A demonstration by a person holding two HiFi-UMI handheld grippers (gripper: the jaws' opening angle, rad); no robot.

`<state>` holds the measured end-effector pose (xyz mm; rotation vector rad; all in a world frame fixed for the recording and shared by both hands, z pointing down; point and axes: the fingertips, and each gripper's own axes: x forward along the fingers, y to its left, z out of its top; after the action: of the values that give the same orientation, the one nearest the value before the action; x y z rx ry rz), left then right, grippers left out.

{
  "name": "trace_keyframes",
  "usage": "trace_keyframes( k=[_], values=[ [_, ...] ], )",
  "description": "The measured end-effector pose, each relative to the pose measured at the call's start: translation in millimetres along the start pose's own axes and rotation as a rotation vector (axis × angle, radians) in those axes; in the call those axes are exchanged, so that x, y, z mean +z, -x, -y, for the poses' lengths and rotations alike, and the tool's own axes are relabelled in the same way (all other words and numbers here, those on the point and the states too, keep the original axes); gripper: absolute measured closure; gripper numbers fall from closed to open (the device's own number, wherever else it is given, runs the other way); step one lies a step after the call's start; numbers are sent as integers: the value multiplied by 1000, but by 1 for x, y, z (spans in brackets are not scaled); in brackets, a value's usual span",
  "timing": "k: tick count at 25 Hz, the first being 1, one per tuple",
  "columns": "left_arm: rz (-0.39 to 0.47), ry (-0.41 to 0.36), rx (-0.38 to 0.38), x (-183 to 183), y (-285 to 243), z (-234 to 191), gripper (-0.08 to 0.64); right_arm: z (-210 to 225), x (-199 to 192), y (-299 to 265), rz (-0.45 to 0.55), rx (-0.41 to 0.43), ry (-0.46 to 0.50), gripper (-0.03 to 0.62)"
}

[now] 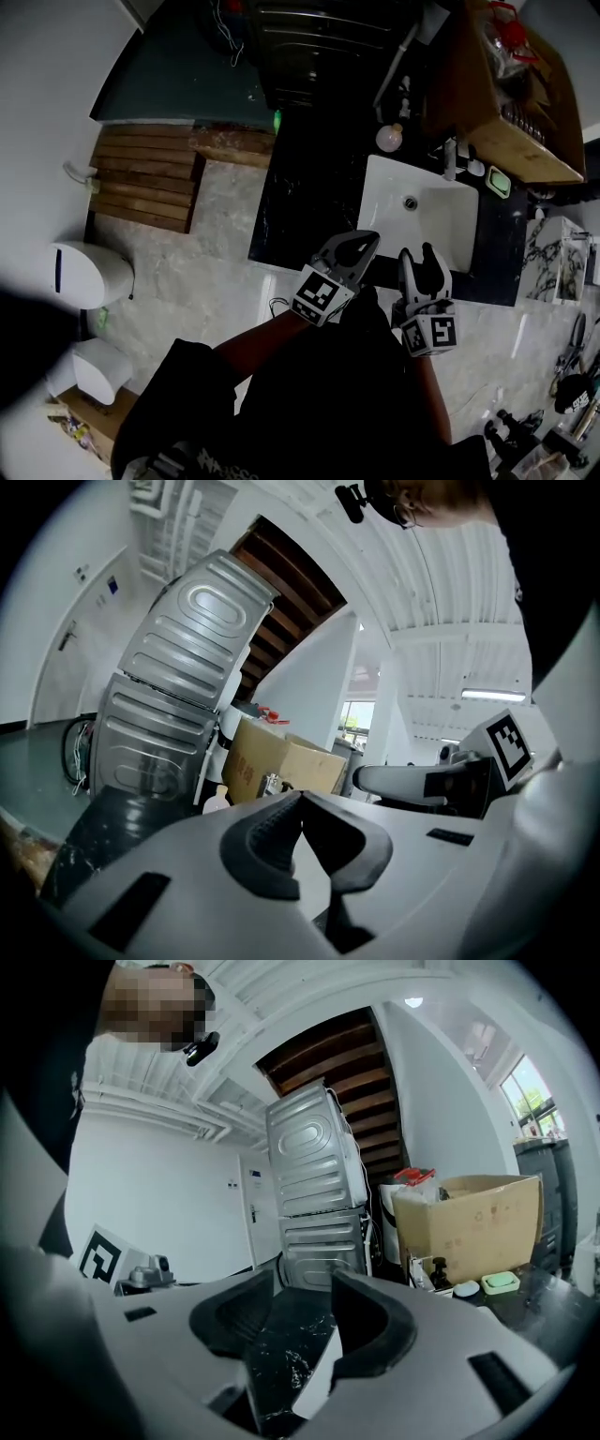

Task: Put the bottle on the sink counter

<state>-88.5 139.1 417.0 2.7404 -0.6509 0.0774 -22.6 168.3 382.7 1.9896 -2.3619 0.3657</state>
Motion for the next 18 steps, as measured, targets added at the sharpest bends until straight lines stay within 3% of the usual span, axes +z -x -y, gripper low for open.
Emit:
trace_keyframes(
  k=[1, 3, 6, 10, 14, 18],
  values=[
    [-3, 10, -4, -1, 4, 3, 545, -4, -1, 3, -2, -2, -3, 385],
    [-2, 29, 1, 0, 12, 5, 545, -12, -3, 7, -12, 8, -6, 537],
    [0, 17, 30, 2, 20, 10, 545, -21, -2, 11, -24, 31, 39, 549],
    [12, -94, 57, 16, 22, 31, 545, -25, 7, 24, -27, 44, 77, 549],
    [20, -92, 70, 17, 16, 73, 545, -20, 17, 62, 9, 75, 96, 549],
    [86, -120, 192, 21, 16, 123, 545, 0, 25, 111, 48, 88, 126, 549]
  ],
)
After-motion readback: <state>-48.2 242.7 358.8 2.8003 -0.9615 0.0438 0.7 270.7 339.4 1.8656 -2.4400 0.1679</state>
